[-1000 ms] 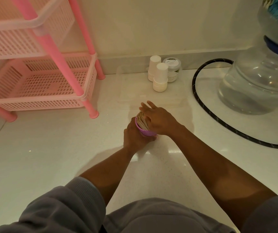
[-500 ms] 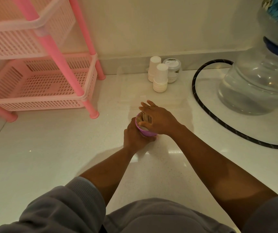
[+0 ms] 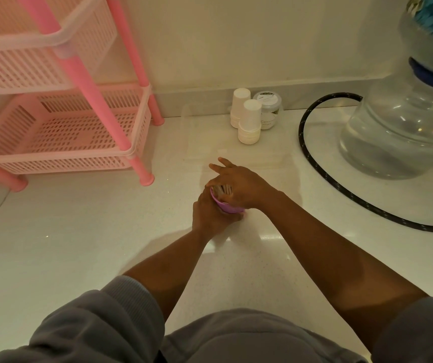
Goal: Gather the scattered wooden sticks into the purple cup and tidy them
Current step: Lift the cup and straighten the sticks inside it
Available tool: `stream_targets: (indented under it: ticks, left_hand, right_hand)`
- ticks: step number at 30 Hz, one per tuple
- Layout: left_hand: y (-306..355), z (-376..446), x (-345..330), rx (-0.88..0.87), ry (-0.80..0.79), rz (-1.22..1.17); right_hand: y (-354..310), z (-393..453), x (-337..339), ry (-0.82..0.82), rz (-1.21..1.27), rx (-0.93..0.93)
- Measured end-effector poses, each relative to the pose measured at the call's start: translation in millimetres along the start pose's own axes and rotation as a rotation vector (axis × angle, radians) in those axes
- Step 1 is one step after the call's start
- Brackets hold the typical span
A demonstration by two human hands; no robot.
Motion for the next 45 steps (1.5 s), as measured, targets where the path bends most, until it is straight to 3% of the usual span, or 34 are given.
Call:
stream_targets:
  ticks: [12, 18, 27, 32, 38, 45]
  left_hand:
    - [3, 0, 1, -0.04, 0.006, -0.008]
    - [5, 1, -3, -0.039, -0.013, 0.028]
    - [5, -1, 0, -0.041, 0.005, 0.001]
    - [2, 0, -1, -0.031, 0.011, -0.003]
    - [1, 2, -3, -0.02, -0.007, -0.001]
    - [1, 1, -2, -0.034, 0.01, 0.001]
  right_hand:
    - [39, -13, 5, 0.264, 0.133, -0.204]
    - [41, -22, 15, 0.435, 0.057, -0.253]
    - [34, -23, 19, 0.374, 0.031, -0.245]
    - [14, -13, 15, 0.252, -0.094, -0.168]
    - [14, -11, 19, 0.302, -0.169, -0.194]
    - [36, -25, 23, 0.405, -0.05, -0.307]
Point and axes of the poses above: each hand's wrist, its own z-axis towards the middle knuckle, its own x-axis out of the back of the hand, y = z × x, the point moved 9 cm from there along z, towards the middle knuckle, and after that the axes turned 11 degrees about x, right-handed, at the moved point
